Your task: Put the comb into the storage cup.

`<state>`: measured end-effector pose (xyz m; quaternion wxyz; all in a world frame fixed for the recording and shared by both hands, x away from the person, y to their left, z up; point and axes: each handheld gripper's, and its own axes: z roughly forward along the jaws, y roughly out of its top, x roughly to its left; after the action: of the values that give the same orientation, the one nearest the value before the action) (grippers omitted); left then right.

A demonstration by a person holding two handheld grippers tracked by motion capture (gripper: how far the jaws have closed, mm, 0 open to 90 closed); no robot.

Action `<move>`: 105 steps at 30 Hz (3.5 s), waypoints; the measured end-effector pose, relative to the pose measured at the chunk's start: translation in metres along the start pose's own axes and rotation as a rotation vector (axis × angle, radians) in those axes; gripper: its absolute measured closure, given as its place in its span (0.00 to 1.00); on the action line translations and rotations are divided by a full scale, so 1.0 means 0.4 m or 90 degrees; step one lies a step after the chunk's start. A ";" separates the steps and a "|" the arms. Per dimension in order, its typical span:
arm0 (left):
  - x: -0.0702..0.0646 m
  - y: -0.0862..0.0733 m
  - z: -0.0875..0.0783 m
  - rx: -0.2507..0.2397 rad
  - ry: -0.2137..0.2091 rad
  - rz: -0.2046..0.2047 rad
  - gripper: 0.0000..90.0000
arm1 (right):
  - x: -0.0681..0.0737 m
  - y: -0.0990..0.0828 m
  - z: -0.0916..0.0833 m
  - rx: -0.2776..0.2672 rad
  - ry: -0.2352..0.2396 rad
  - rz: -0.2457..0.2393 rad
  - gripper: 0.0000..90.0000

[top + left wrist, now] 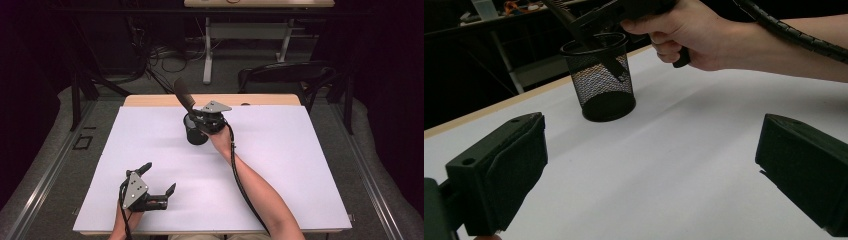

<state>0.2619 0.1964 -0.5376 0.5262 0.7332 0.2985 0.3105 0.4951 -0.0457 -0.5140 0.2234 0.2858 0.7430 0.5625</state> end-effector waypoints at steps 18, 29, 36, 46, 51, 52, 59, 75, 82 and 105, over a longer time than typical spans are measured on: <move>-0.001 0.001 0.002 0.001 0.000 0.002 0.00 | 0.029 0.020 -0.078 0.034 0.018 0.012 0.42; -0.002 0.001 0.008 0.004 -0.001 0.002 0.00 | 0.018 0.026 -0.130 0.086 0.052 0.023 0.27; -0.001 -0.001 0.001 0.005 0.002 0.001 0.00 | 0.012 0.027 -0.169 0.107 0.072 0.018 0.17; -0.003 0.000 0.002 0.005 -0.001 0.004 0.00 | 0.002 0.016 -0.228 0.145 0.086 0.019 0.10; -0.002 -0.001 0.001 0.006 0.002 0.000 0.00 | -0.008 0.010 -0.263 0.161 0.087 0.023 0.05; -0.001 -0.001 0.000 0.005 0.002 0.001 0.00 | -0.009 0.008 -0.270 0.164 0.085 0.024 0.04; -0.004 0.001 0.002 0.005 -0.001 0.006 0.00 | -0.015 -0.007 -0.320 0.197 0.087 0.020 0.01; -0.005 0.001 0.001 0.006 0.000 0.006 0.00 | -0.012 -0.062 -0.439 0.240 0.084 0.011 0.00; -0.005 0.000 0.002 0.007 0.001 0.004 0.00 | -0.008 -0.080 -0.483 0.251 0.081 0.009 0.00; -0.006 0.000 0.002 0.007 0.003 0.003 0.00 | 0.018 -0.123 -0.610 0.249 0.058 0.009 0.00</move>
<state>0.2610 0.1941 -0.5380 0.5210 0.7360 0.2998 0.3114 0.3219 -0.2235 -0.4963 0.1257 0.3029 0.8457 0.4210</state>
